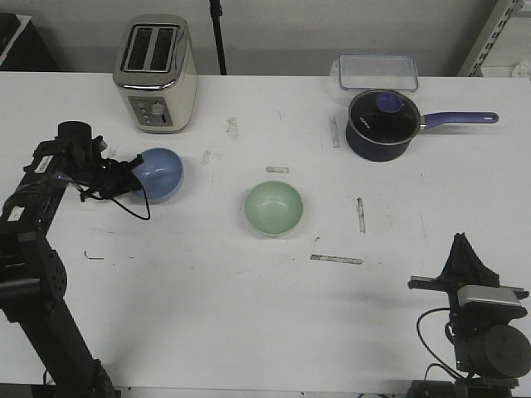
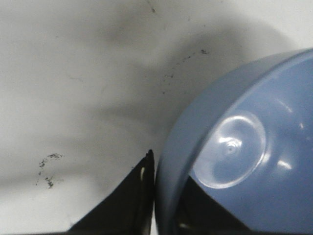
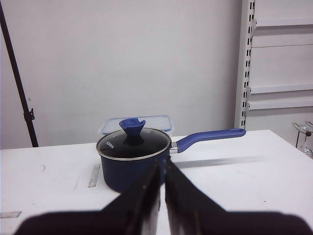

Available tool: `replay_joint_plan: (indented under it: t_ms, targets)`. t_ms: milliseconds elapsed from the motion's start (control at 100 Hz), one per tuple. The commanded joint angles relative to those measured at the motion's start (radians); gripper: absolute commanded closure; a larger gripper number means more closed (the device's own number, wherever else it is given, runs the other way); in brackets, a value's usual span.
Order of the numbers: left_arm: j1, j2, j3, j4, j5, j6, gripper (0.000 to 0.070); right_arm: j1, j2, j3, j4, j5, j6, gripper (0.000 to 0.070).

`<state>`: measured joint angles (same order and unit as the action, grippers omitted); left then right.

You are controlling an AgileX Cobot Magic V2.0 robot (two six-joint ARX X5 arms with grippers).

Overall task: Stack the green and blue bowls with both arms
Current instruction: 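Close the left gripper on the blue bowl's rim, then carry the blue bowl with the left gripper onto the green bowl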

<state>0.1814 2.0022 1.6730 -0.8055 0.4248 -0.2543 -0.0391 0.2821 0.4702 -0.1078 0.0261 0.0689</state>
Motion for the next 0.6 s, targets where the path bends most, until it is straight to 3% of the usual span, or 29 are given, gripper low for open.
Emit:
replay_joint_plan:
  t_ms: [0, 370, 590]
  targets:
    - [-0.006, -0.026, 0.024, -0.004, 0.012, 0.006, 0.0699, 0.001, -0.002, 0.002, 0.010, 0.000, 0.013, 0.0694]
    - [-0.116, -0.143, 0.024, -0.055, 0.018, -0.032, 0.0699, 0.001, -0.002, 0.002, 0.010, 0.000, 0.013, 0.0693]
    - [-0.264, -0.187, 0.035, -0.052, 0.029, -0.145, 0.0698, 0.001, -0.002, 0.002, 0.010, 0.000, 0.013, 0.0694]
